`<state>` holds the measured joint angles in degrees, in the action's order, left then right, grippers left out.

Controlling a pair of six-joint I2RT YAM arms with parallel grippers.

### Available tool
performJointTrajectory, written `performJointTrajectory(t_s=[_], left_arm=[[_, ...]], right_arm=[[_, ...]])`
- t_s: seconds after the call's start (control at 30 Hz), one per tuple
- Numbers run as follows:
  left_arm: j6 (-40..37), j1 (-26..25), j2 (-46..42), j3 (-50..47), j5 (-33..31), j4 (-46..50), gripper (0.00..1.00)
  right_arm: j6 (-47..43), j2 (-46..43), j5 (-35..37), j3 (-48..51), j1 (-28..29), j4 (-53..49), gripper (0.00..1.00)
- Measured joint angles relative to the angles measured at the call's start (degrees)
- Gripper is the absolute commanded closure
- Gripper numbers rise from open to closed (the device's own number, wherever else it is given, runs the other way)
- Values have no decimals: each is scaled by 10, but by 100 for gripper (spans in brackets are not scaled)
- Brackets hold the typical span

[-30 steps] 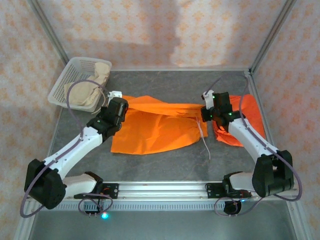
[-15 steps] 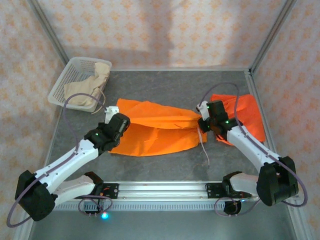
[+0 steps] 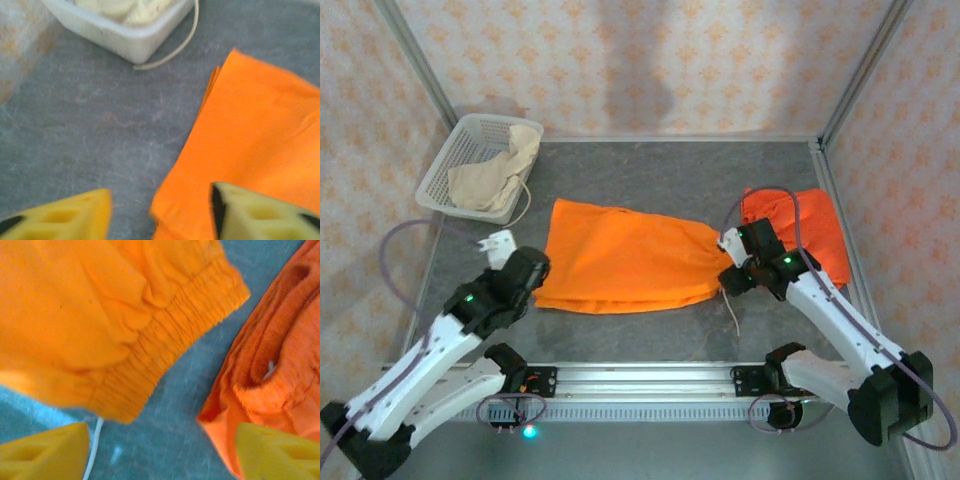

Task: Fold and stack the shorts

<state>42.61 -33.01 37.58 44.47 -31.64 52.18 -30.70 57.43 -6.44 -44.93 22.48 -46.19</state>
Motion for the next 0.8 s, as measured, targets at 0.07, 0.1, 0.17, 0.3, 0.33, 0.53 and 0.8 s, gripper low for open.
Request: performJointTrajectory(t_s=[0.07,0.1,0.17,0.3,0.33,0.53,0.8], left_arm=[[6,0,-66,20,-1,-2,0],[4,0,-90,30,-1,-5,0],[-4,0,-120,47,3,-19,0],[-17,0,-67,58,46,-50,0],[-20,0,-32,60,63,-59,0],[-15,0,145,51,172,-148,0],[31,11,261,-3,277,-248,0]], right_arm=[[-7,-28,-10,-6,0,-34,13],[-5,-43,-18,-13,0,-45,10],[11,-71,-53,-33,0,-52,5],[119,-98,-150,-50,0,22,2],[165,-94,-175,-47,0,56,1],[439,4,-264,-18,0,232,0],[634,88,-297,71,0,327,0]])
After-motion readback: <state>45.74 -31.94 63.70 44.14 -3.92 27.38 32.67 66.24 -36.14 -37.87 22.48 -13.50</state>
